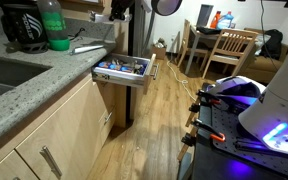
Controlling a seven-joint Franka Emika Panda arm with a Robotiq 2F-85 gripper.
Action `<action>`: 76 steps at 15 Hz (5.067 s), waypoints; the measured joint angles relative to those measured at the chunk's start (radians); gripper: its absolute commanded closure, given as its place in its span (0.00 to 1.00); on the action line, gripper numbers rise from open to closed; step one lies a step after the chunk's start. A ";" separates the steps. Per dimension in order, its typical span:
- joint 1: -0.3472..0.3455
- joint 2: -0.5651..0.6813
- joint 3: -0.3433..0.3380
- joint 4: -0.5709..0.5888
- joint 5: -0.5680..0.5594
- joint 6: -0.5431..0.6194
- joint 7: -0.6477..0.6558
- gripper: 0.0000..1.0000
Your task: Take the cutlery out of the drawer
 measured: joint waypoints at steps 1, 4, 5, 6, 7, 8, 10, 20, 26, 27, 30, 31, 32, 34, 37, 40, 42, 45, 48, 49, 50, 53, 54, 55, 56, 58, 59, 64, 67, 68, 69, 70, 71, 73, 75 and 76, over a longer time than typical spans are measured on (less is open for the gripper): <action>0.015 0.000 0.005 0.000 0.010 -0.043 0.008 0.97; 0.054 0.001 0.034 0.002 0.065 -0.205 0.047 0.97; 0.065 0.001 0.043 0.006 0.086 -0.254 0.060 0.97; 0.073 0.001 0.051 0.010 0.109 -0.293 0.068 0.97; 0.080 0.001 0.059 0.015 0.128 -0.324 0.078 0.98; 0.084 0.001 0.064 0.019 0.146 -0.346 0.081 0.93; 0.089 0.001 0.065 0.023 0.162 -0.362 0.092 0.93; 0.085 0.011 0.065 0.026 0.157 -0.337 0.073 0.96; 0.035 0.019 0.091 0.032 0.155 -0.218 -0.081 0.96; 0.018 0.021 0.106 0.032 0.155 -0.202 -0.108 0.96; -0.044 0.031 0.174 0.039 0.164 -0.169 -0.170 0.96; -0.059 0.037 0.194 0.047 0.165 -0.164 -0.179 0.96; -0.068 0.042 0.209 0.058 0.165 -0.161 -0.181 0.96; -0.071 0.056 0.226 0.089 0.165 -0.161 -0.181 0.96; -0.068 0.080 0.237 0.141 0.164 -0.161 -0.182 0.96; -0.074 0.110 0.259 0.184 0.164 -0.161 -0.195 0.96; -0.080 0.133 0.275 0.207 0.164 -0.161 -0.205 0.97; -0.081 0.172 0.283 0.246 0.164 -0.161 -0.205 0.97; -0.095 0.207 0.299 0.276 0.164 -0.162 -0.205 0.97; -0.103 0.218 0.309 0.284 0.164 -0.162 -0.205 0.97; -0.118 0.229 0.326 0.291 0.158 -0.163 -0.205 0.97; -0.177 0.259 0.392 0.309 0.135 -0.164 -0.205 0.97; -0.195 0.269 0.412 0.313 0.130 -0.164 -0.205 0.97; -0.212 0.278 0.431 0.315 0.127 -0.164 -0.205 0.97; -0.226 0.287 0.446 0.318 0.125 -0.164 -0.205 0.97; -0.248 0.303 0.470 0.325 0.124 -0.164 -0.205 0.97; -0.256 0.310 0.479 0.328 0.124 -0.164 -0.205 0.97; -0.291 0.319 0.501 0.340 0.124 -0.164 -0.205 0.97; -0.316 0.319 0.512 0.349 0.124 -0.164 -0.205 0.91; -0.324 0.319 0.516 0.352 0.124 -0.164 -0.205 0.89; -0.331 0.319 0.519 0.355 0.124 -0.164 -0.205 0.89; -0.335 0.319 0.521 0.358 0.124 -0.164 -0.205 0.85; -0.338 0.319 0.522 0.361 0.124 -0.164 -0.205 0.84; -0.342 0.319 0.525 0.365 0.124 -0.164 -0.205 0.92; -0.343 0.319 0.528 0.368 0.124 -0.164 -0.205 0.92; -0.343 0.319 0.529 0.369 0.124 -0.164 -0.205 0.87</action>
